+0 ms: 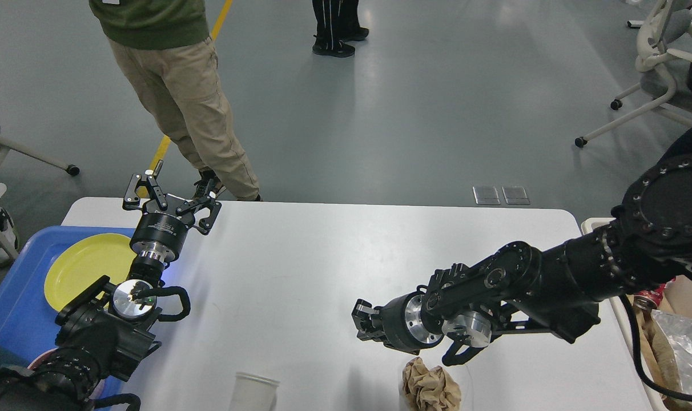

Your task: Tidy desktop

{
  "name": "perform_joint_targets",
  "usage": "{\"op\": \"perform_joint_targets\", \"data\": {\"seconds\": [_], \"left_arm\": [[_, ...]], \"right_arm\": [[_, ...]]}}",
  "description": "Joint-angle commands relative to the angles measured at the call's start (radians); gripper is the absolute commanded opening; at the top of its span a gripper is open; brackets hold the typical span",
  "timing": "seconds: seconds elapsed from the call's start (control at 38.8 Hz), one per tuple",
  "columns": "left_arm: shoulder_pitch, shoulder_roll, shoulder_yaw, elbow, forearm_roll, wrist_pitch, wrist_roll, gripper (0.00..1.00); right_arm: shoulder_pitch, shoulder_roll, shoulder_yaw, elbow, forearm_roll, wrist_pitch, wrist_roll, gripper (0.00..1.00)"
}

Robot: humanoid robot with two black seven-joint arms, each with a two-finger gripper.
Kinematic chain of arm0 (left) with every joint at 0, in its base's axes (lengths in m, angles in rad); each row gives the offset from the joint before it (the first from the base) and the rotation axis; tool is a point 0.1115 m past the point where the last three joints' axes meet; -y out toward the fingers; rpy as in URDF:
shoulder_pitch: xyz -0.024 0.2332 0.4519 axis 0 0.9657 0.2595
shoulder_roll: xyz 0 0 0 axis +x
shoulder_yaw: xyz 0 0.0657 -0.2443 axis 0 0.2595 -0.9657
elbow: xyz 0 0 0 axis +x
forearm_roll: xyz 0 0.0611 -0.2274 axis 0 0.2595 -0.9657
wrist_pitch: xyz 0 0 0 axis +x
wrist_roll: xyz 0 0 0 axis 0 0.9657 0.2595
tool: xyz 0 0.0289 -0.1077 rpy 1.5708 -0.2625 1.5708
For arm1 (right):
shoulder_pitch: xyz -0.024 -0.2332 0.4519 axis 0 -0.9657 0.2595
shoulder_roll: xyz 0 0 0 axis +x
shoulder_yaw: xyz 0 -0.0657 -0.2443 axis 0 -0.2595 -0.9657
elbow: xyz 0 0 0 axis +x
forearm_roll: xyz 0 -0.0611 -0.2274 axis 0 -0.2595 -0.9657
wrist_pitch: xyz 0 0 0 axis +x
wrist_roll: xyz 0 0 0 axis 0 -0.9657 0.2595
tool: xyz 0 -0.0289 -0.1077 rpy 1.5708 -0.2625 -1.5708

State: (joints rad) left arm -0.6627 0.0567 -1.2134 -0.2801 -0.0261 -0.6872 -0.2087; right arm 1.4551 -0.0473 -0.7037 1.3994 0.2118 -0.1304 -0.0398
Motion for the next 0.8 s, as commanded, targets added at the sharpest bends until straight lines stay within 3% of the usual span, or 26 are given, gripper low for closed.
{"op": "perform_joint_targets", "data": {"seconds": [0.0, 0.05, 0.08, 0.1, 0.13, 0.15, 0.18, 0.36, 0.77], "left_arm": [[0.0, 0.0, 0.0, -0.001, 0.0, 0.0, 0.002, 0.96], [0.0, 0.0, 0.0, 0.001, 0.0, 0.0, 0.002, 0.96], [0.0, 0.0, 0.0, -0.001, 0.0, 0.0, 0.0, 0.96], [0.0, 0.0, 0.0, -0.001, 0.0, 0.0, 0.0, 0.96], [0.0, 0.0, 0.0, -0.001, 0.0, 0.0, 0.0, 0.96], [0.0, 0.0, 0.0, -0.001, 0.0, 0.0, 0.0, 0.96], [0.0, 0.0, 0.0, -0.001, 0.0, 0.0, 0.0, 0.96], [0.0, 0.0, 0.0, -0.001, 0.0, 0.0, 0.0, 0.96], [0.0, 0.0, 0.0, -0.001, 0.0, 0.0, 0.0, 0.96]], "right_arm": [[0.025, -0.008, 0.001, 0.009, 0.001, 0.001, 0.0, 0.0], [0.059, -0.022, 0.001, 0.023, 0.006, 0.014, -0.008, 0.0], [0.074, -0.026, 0.001, 0.027, 0.011, 0.023, -0.011, 0.1], [0.093, -0.031, 0.003, 0.035, 0.018, 0.038, -0.012, 0.38], [0.117, -0.039, 0.003, 0.047, 0.02, 0.058, -0.012, 0.85], [0.143, -0.048, 0.003, 0.065, 0.02, 0.087, -0.014, 1.0], [0.175, -0.061, 0.001, 0.088, 0.021, 0.124, -0.011, 0.97], [0.343, -0.126, 0.003, 0.214, 0.028, 0.3, -0.011, 1.0], [0.419, -0.184, -0.101, 0.277, 0.044, 0.449, -0.012, 1.0]]}}
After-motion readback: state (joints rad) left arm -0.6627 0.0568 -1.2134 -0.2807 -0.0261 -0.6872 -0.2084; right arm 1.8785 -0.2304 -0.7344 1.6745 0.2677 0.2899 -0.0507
